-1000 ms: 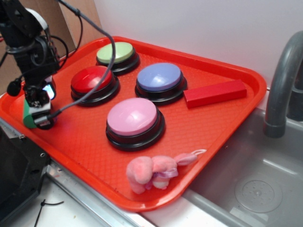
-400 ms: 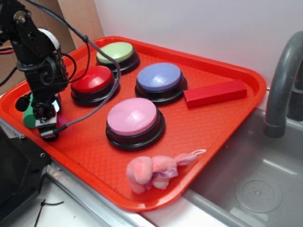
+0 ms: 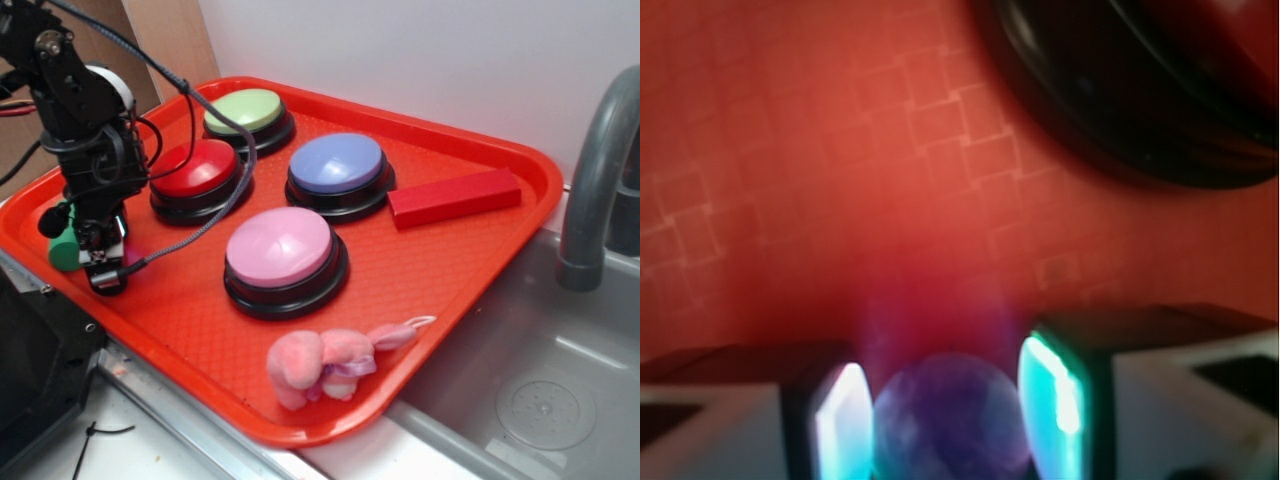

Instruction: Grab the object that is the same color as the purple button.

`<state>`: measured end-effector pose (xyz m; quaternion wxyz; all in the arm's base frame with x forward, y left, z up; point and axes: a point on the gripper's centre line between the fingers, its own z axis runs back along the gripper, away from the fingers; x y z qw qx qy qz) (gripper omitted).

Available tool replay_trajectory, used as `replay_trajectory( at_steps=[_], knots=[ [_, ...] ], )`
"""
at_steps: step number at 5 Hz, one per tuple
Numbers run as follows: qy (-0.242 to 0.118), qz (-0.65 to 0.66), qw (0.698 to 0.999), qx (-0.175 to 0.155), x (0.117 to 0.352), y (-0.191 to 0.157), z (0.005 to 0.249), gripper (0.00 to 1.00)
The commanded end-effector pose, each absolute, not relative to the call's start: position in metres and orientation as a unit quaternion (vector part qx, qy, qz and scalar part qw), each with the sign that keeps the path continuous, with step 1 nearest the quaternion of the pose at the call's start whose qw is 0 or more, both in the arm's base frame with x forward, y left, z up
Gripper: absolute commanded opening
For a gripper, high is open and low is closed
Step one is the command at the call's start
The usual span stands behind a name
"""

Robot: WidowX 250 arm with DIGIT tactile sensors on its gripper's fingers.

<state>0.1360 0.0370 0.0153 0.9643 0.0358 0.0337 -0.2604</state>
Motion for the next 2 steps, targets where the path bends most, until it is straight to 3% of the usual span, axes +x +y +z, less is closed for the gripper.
replay_trajectory(
  at_steps=[1,2],
  knots=[
    [0.045,-0.119,0.992,-0.003,0.146,0.035,0.07,0.0],
    [0.049,-0.107,0.993,-0.001,0.153,0.022,0.088,0.0]
  ],
)
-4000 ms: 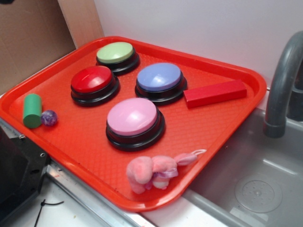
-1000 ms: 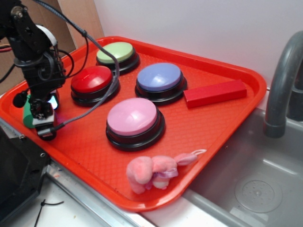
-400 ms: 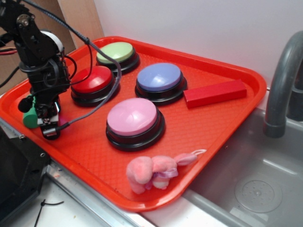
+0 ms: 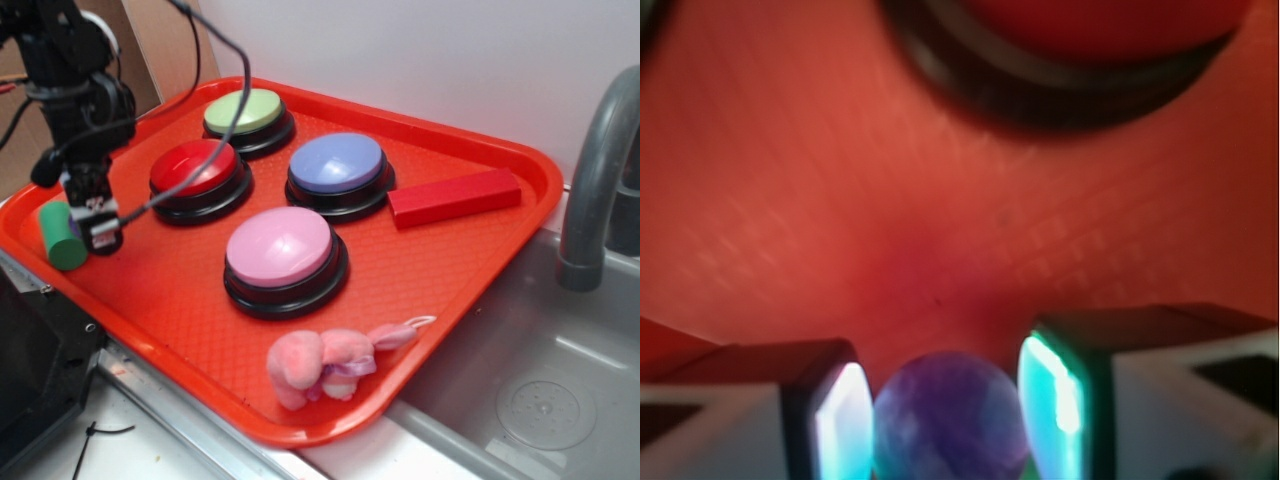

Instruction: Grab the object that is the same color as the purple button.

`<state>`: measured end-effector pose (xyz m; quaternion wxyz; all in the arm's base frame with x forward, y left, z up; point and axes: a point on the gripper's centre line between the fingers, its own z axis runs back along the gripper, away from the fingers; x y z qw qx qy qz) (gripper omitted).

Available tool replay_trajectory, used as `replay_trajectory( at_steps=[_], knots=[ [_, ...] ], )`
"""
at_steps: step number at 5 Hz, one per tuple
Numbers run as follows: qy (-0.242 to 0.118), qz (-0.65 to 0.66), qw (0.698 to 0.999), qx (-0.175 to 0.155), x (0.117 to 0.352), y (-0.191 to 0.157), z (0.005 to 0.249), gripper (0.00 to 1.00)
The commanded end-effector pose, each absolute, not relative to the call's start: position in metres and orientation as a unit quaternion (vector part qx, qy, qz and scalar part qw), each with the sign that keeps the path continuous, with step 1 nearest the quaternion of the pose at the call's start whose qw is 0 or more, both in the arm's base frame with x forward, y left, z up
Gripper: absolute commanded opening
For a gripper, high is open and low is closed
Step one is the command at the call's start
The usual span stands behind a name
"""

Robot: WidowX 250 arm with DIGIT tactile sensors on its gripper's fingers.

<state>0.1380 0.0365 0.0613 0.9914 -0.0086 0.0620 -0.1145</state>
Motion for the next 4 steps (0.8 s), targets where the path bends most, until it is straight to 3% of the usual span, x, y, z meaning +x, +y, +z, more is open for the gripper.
replay_trajectory(
  at_steps=[1,2,3,4],
  knots=[
    [0.026,-0.068,0.997,-0.002,0.166,0.002,0.133,0.0],
    [-0.007,-0.051,0.998,-0.028,0.167,0.0,0.159,0.0],
    [-0.037,-0.021,0.999,-0.018,0.163,-0.003,0.187,0.0],
    [-0.044,-0.001,0.999,-0.01,0.163,-0.005,0.188,0.0]
  ],
)
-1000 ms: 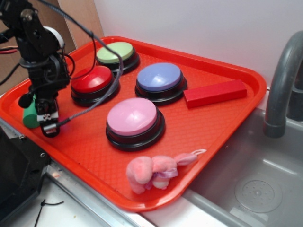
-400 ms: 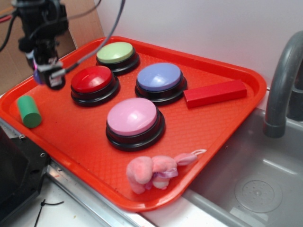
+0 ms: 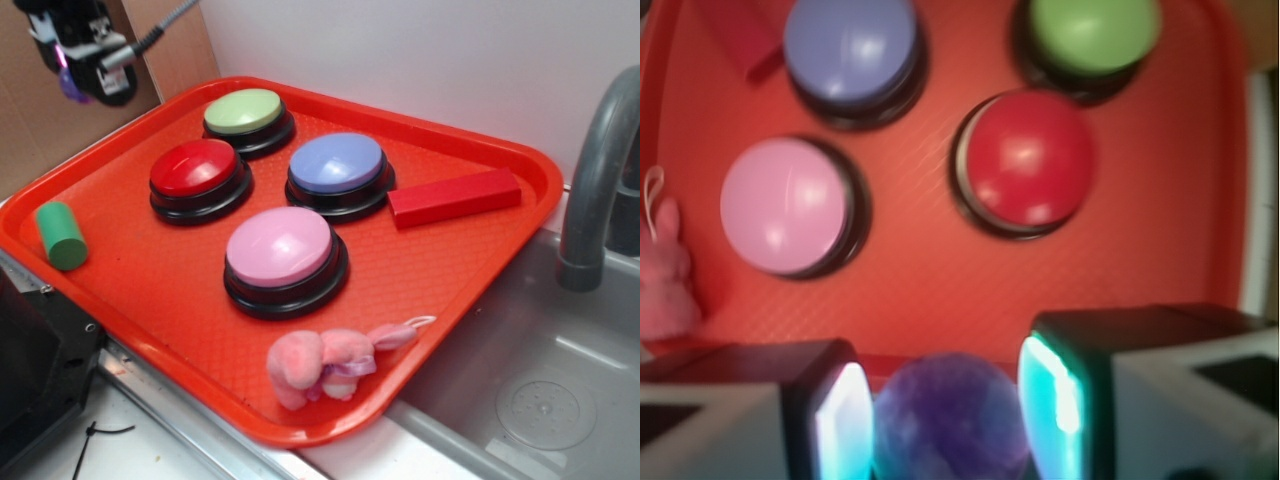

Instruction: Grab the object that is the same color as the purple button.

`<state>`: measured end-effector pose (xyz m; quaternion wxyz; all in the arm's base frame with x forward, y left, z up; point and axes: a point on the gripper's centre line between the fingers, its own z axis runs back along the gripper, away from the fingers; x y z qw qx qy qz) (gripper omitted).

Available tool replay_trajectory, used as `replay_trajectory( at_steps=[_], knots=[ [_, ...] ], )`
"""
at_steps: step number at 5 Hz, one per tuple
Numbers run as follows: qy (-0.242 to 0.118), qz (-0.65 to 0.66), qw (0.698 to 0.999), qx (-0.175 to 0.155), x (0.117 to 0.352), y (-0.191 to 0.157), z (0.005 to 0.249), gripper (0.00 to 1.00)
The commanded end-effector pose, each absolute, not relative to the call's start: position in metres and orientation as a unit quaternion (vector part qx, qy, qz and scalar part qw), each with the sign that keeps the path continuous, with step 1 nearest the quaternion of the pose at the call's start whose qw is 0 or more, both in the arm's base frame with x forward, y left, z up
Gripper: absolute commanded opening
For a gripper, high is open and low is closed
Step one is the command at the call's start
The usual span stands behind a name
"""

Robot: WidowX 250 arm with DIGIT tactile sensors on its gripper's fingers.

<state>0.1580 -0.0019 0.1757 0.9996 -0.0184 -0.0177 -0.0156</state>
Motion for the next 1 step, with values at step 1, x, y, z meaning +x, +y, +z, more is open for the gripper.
replay_trajectory(
  at_steps=[1],
  knots=[
    [-0.024,-0.009,1.0,0.003,0.1684,-0.0079,0.1755,0.0]
  ],
)
